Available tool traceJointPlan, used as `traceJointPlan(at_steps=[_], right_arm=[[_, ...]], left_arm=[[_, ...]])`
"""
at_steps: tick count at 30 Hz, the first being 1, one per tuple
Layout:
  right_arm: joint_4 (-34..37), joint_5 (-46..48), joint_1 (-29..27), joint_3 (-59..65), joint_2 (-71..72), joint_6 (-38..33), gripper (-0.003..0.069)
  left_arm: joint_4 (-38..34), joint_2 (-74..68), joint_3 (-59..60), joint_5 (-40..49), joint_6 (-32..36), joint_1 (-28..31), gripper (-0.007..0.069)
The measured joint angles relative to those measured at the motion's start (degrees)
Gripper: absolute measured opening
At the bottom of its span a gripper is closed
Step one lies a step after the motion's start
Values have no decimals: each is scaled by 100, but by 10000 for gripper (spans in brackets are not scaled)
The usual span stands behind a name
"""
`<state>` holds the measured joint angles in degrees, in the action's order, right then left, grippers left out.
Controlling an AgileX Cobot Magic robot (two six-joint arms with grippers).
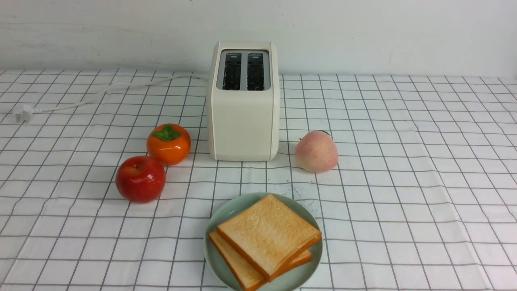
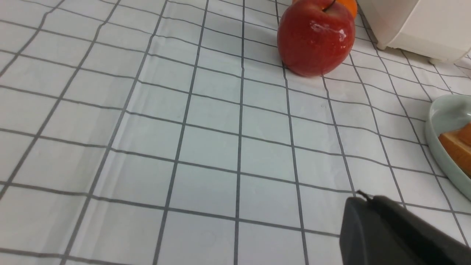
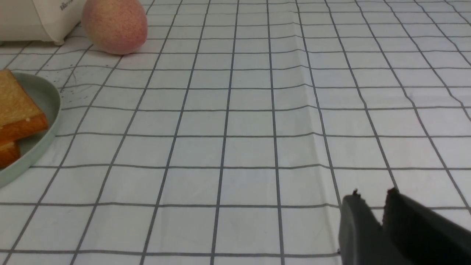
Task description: Take toasted bread from bread machine on white checkered table place on plate.
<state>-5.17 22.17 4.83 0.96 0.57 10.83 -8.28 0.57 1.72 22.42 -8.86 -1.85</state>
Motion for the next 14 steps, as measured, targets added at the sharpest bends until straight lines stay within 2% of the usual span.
traceJointPlan(at_steps=[14], right_arm=[[0,0,0,0,0,0,141]], left_arm=[[0,0,0,0,4,0,-4]])
